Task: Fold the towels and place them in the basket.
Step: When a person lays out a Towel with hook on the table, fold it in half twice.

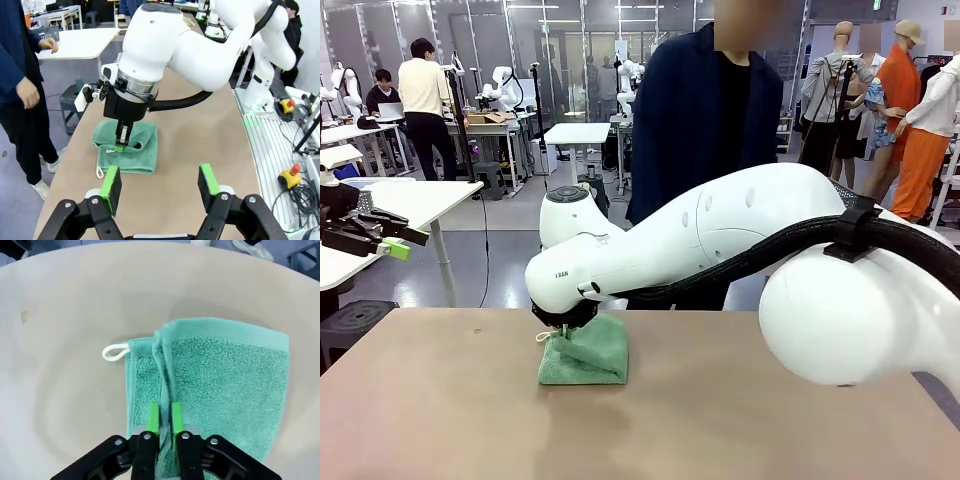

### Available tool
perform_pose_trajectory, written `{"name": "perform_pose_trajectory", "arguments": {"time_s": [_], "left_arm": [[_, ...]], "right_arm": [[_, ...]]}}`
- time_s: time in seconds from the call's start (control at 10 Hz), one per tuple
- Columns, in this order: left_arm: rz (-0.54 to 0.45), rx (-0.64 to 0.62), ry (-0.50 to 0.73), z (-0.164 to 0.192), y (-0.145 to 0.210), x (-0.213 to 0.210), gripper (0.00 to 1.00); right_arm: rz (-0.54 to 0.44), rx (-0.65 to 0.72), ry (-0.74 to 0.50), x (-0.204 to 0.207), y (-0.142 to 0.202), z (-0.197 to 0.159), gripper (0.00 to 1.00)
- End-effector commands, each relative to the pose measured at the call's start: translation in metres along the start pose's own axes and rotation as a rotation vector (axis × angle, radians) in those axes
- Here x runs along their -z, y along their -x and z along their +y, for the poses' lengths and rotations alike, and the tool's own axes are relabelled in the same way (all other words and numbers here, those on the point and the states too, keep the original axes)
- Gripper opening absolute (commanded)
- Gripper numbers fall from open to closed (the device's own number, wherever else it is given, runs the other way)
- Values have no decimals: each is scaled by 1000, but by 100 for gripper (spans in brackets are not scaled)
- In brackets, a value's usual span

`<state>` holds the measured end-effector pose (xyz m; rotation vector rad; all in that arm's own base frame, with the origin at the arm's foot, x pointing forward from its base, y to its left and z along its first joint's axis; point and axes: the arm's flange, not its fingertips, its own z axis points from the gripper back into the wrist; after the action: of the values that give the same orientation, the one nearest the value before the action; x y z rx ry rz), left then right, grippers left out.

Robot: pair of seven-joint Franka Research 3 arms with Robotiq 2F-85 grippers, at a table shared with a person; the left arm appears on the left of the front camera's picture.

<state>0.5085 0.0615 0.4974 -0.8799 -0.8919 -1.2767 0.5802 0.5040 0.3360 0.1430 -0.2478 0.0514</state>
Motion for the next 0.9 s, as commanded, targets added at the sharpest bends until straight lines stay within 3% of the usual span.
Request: {"name": "perform_pose_trajectory", "arguments": {"time_s": [0.0,0.1,0.2,0.3,0.4,0.8], "left_arm": [[-4,1,2,-1,-1,0,79],[-4,1,2,-1,-1,0,79],[-4,1,2,-1,-1,0,79],[-4,1,2,-1,-1,0,79],[-4,1,2,-1,-1,0,79],[-4,1,2,-1,-1,0,79]], "right_arm": [[39,26,-26,0,3,2,41],[77,-4,-37,-1,6,0,43],[105,-27,-57,-4,9,-3,61],[118,-52,-84,-10,10,-8,47],[103,-82,-90,-26,10,-23,73],[137,-37,-245,-87,7,-120,73]]}}
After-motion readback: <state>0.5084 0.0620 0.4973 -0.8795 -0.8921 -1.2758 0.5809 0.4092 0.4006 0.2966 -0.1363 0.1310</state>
